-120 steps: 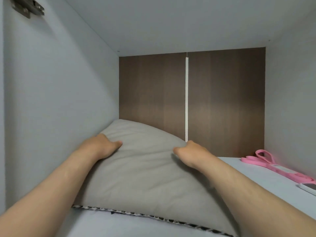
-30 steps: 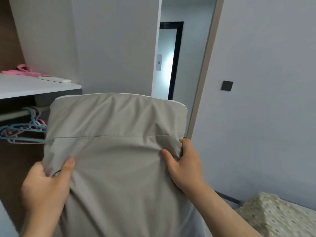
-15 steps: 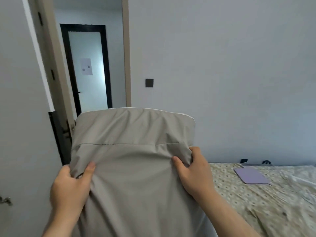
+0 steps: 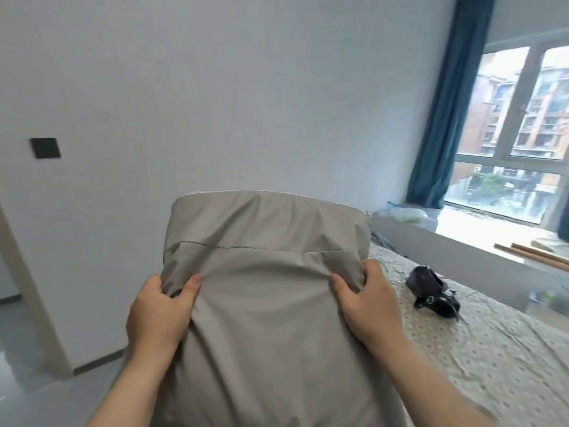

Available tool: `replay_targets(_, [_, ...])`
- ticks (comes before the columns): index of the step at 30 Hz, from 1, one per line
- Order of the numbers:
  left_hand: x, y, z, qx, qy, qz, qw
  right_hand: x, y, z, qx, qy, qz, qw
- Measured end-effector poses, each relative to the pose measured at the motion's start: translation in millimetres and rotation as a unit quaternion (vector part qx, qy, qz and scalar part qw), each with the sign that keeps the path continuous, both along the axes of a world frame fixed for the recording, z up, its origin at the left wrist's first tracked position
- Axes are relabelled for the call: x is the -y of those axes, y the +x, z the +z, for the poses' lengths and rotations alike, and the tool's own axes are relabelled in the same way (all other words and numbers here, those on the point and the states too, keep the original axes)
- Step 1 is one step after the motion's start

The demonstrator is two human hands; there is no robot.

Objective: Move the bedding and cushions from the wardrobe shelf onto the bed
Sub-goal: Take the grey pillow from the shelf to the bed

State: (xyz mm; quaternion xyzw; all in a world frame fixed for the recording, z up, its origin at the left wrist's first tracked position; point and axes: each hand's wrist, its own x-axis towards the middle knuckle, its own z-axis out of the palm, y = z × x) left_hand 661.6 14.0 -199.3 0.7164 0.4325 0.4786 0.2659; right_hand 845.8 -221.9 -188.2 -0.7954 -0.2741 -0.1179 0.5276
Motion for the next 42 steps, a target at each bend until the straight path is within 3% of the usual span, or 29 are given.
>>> replay_targets(9, [80, 190, -39, -0.048, -0.038, -0.241, 0.969, 139, 61, -33, -0.068, -0.030, -0.233, 0.970])
replay_targets(14, [138, 271, -73, -0.098, -0.067, -0.364, 0.924, 198, 72, -64, -0.115, -0.055, -0.361, 0.924])
replay_targets(23, [283, 338, -138, -0.181, -0.094, -0.503, 0.840, 324, 56, -123, -0.196, -0.069, -0.493, 0.845])
replay_targets(28, [366, 365, -179, -0.223, -0.127, -0.558, 0.789, 398, 64, -161, -0.231, -0.068, -0.519, 0.820])
replay_targets(35, [460, 398, -288, -0.308, -0.145, -0.569, 0.749, 503, 101, -270, -0.307, -0.094, -0.517, 0.794])
replay_targets(42, [512, 433, -406, -0.389, -0.107, -0.535, 0.742, 560, 142, -405, -0.388, -0.120, -0.485, 0.775])
